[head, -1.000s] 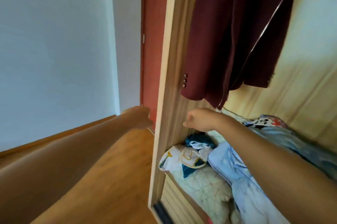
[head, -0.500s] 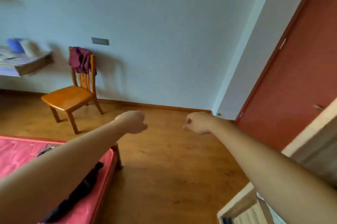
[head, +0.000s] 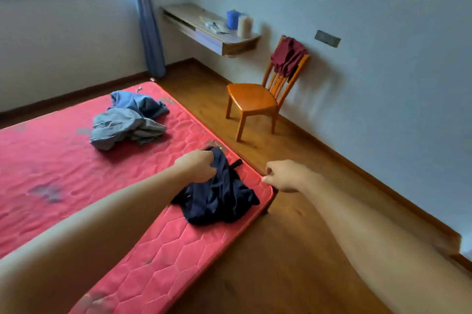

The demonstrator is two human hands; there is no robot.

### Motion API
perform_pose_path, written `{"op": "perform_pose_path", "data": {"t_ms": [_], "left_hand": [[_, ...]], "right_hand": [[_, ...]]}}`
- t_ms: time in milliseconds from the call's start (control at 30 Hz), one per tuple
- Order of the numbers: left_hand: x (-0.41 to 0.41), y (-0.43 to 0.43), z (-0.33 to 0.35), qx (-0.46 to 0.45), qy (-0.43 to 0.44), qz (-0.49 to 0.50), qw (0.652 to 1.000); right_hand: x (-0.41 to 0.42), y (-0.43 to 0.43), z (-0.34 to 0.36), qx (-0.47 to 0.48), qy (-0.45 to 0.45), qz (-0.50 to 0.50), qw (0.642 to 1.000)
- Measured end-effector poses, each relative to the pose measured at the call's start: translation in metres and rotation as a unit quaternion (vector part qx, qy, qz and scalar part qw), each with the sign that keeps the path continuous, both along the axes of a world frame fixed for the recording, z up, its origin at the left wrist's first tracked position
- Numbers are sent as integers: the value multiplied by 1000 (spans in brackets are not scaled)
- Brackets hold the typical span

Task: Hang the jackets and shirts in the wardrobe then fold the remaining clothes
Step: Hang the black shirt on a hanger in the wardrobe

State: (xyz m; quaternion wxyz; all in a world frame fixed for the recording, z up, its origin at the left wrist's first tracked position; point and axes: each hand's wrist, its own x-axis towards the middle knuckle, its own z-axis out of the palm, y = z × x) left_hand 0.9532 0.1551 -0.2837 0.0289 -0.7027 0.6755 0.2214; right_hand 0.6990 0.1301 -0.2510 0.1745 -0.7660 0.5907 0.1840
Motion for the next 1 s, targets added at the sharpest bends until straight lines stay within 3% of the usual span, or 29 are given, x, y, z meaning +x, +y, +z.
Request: {"op": "perform_pose_path", "data": {"t_ms": [267, 633, 1000], "left_hand": [[75, 0, -72, 36, 11, 140, 989], [69, -64, -172, 117, 37, 298, 947], [73, -168, -299, 175, 85, 320, 927]], "right_hand": [[72, -84, -79, 61, 54, 113, 990], [121, -249, -190, 113, 65, 236, 963], [164, -349, -326, 134, 92, 307, 938]]}}
